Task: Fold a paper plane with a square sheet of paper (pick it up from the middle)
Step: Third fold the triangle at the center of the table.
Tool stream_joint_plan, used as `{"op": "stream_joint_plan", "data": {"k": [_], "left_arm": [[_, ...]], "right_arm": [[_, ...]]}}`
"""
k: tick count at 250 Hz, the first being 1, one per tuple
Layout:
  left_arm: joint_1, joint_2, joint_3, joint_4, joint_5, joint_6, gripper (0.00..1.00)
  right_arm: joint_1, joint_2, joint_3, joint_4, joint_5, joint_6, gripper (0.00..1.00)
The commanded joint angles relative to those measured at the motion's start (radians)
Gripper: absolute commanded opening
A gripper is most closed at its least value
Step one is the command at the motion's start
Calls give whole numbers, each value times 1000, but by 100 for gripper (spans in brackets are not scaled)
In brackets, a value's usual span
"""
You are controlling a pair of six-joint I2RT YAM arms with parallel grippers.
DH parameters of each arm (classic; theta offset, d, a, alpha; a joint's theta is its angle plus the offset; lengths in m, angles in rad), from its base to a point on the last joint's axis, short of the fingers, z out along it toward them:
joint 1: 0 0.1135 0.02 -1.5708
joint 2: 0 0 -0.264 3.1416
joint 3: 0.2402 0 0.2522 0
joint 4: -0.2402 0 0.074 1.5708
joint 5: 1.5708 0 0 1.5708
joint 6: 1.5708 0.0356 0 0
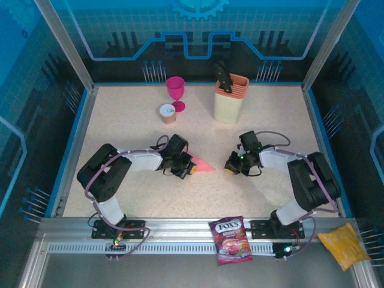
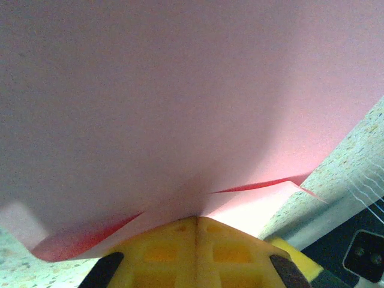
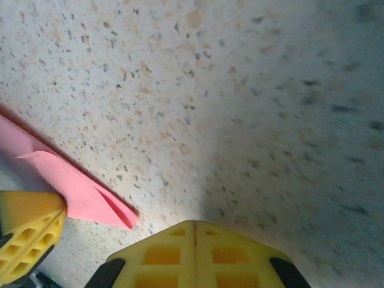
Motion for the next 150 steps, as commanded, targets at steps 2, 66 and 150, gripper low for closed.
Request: {"op": "stream_joint_plan", "data": {"k": [2,66,150], "left_arm": [[-2,64,-53,-147,-93,-15,0],[-5,75,-44,-150,-87,-13,0],[-7,74,-43,-148,-85,-14,0]], "right_arm": [[19,-78,29,-80,11,-35,0],[150,12,133,21,-38,-2,0],[229,218,174,120,18,95,0]]}}
